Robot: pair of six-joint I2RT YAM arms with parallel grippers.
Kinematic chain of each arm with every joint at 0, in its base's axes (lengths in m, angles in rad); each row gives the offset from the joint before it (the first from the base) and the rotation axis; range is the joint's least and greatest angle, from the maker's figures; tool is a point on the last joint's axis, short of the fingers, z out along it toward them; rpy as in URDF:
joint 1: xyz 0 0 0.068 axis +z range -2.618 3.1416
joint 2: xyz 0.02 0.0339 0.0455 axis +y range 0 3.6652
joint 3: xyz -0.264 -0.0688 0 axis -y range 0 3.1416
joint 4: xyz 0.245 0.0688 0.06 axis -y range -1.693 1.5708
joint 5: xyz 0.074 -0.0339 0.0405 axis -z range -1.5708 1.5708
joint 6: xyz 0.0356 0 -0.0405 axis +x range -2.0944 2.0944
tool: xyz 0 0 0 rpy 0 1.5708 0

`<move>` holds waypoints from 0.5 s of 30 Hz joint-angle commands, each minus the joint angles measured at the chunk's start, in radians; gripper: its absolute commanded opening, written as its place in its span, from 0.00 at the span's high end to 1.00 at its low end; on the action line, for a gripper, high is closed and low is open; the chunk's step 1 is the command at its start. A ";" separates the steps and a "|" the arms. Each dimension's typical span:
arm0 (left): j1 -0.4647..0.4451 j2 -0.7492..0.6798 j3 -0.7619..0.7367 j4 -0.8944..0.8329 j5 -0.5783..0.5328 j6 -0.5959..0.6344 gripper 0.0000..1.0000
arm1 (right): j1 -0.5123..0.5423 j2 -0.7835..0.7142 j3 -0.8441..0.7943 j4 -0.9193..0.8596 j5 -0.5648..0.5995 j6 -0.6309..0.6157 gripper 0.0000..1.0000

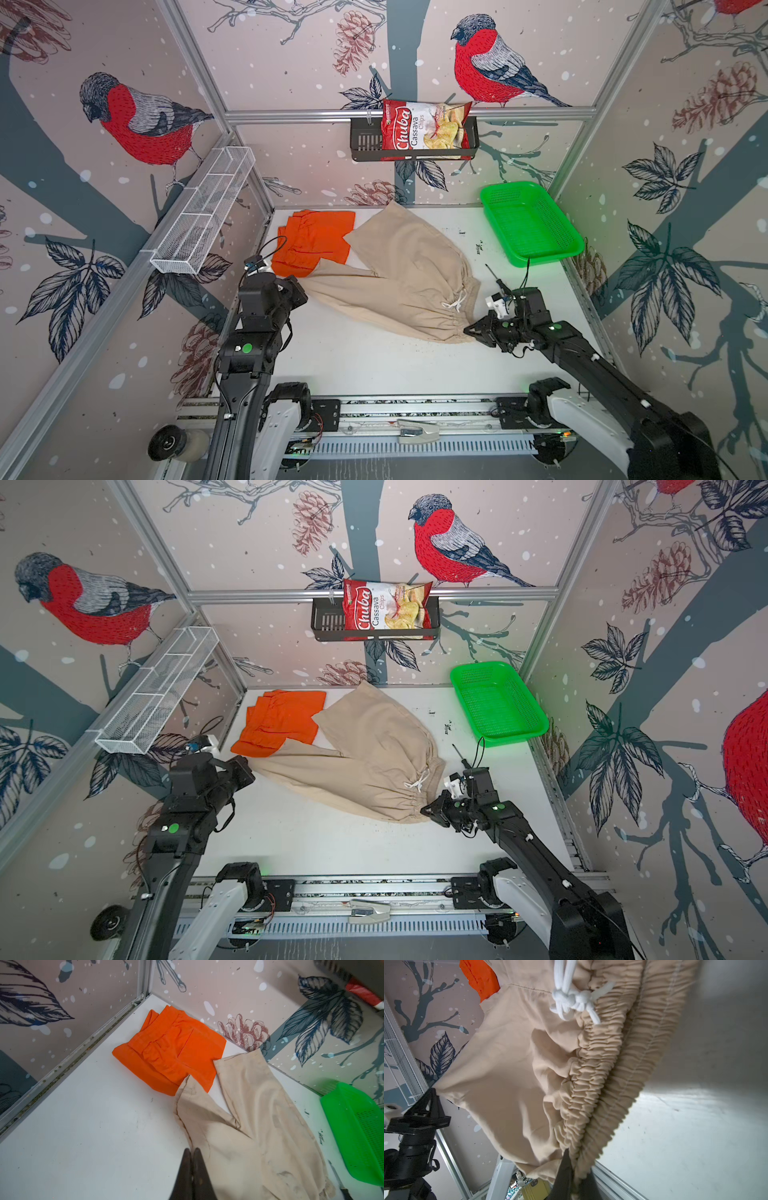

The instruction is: Fold and stack the shorts

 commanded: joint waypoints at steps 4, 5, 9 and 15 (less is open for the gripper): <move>0.000 0.087 0.112 0.028 0.027 0.094 1.00 | 0.000 -0.059 -0.005 -0.063 -0.027 0.099 0.94; -0.001 0.107 0.125 0.046 0.032 0.112 1.00 | 0.000 -0.060 -0.009 -0.051 -0.034 0.114 0.94; -0.005 0.237 0.216 0.132 0.055 0.178 1.00 | -0.025 -0.041 -0.003 -0.003 -0.060 0.149 0.94; -0.067 0.453 0.355 0.272 0.026 0.266 1.00 | -0.085 0.005 0.035 0.025 -0.105 0.150 0.95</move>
